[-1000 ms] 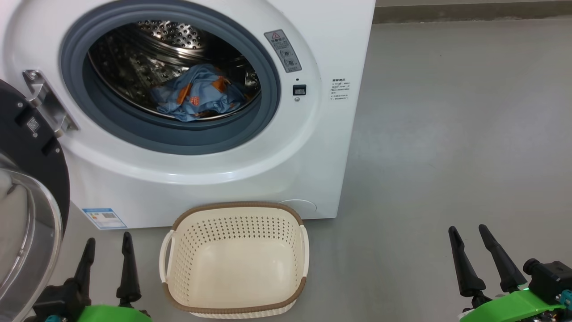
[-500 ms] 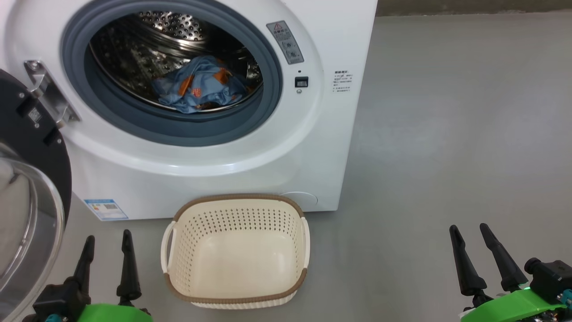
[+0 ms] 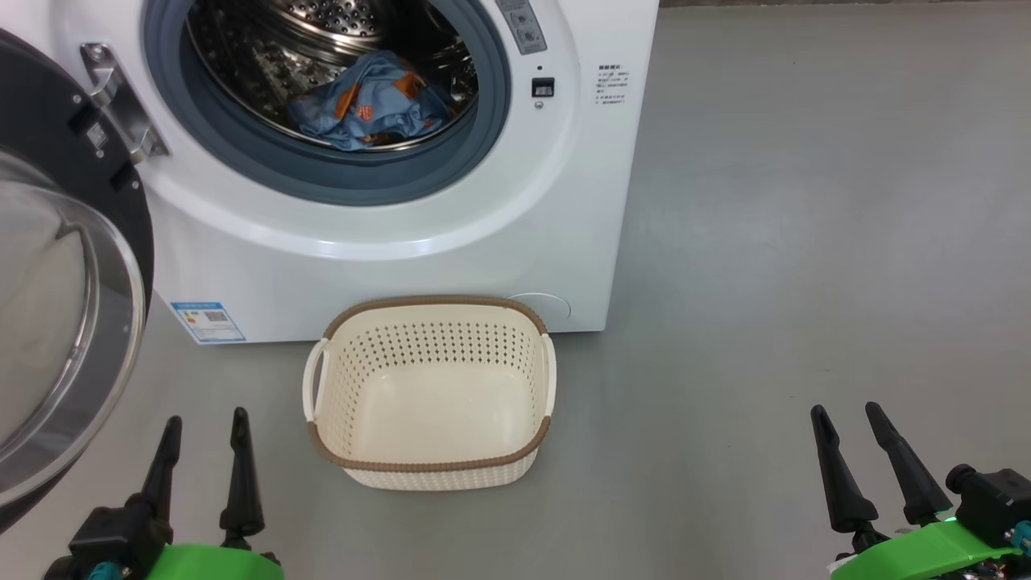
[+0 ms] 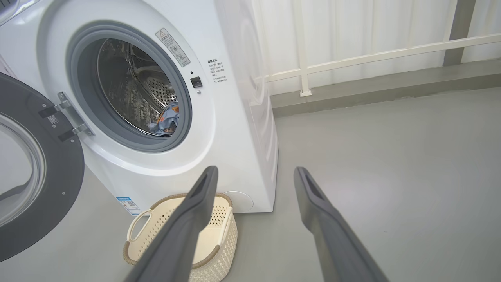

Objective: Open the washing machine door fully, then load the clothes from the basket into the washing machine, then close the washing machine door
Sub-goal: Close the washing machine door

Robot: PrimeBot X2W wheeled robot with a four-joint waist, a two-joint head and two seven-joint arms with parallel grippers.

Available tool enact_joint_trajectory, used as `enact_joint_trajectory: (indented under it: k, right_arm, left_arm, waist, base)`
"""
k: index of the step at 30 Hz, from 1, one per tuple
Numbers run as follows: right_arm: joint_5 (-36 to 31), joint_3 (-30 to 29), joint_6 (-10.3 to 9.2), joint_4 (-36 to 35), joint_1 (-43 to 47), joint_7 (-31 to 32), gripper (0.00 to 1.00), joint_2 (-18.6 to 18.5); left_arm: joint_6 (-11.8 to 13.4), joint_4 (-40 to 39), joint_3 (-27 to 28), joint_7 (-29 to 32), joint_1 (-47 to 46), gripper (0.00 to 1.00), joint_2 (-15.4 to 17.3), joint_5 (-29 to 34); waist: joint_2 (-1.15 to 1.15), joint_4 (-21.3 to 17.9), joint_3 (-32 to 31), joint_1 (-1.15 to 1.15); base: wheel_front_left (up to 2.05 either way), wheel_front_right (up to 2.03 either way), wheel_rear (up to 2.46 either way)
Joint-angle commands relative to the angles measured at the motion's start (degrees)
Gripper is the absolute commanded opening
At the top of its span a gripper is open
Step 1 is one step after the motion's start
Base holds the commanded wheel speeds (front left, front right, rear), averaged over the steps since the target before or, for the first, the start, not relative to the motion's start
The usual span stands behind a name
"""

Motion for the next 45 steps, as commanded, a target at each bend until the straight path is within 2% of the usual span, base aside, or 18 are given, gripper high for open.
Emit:
enact_joint_trajectory:
  k: [1,12,21,30,45]
  right_arm:
    - [-0.27,0.90,0.32,-1.34,-0.56,-0.46,1.00,-1.31]
    - [-0.26,1.52,0.32,-1.23,-0.38,-0.46,1.00,-1.48]
    - [-0.22,3.01,0.32,-1.43,-0.37,-0.46,1.00,-1.95]
    - [0.18,5.50,0.32,-1.17,-1.00,-0.46,1.00,-2.44]
    - [0.65,7.55,0.32,-0.79,-1.34,-0.46,1.00,-2.29]
  left_arm:
    - [-0.12,-1.90,1.40,-0.37,-0.44,1.00,1.46,-0.13]
    - [-0.12,-1.79,0.80,-0.37,0.18,1.00,1.35,0.08]
    - [-0.12,-1.71,1.96,-0.37,0.90,1.00,0.94,0.44]
    - [-0.12,-1.88,3.95,-0.37,2.49,1.00,0.49,0.90]
    - [-0.12,-2.39,7.11,-0.37,4.59,1.00,0.08,1.35]
  waist:
    - [0.00,0.08,-0.18,0.00]
    - [0.00,1.08,-1.06,0.00]
    - [0.00,4.01,-2.01,0.00]
    - [0.00,10.21,-3.15,0.00]
    - [0.00,24.03,-4.53,0.00]
  base:
    - [-0.77,0.77,0.00]
    - [-0.16,0.16,0.00]
    - [0.00,0.00,0.00]
    - [0.00,0.00,0.00]
    - [0.00,0.00,0.00]
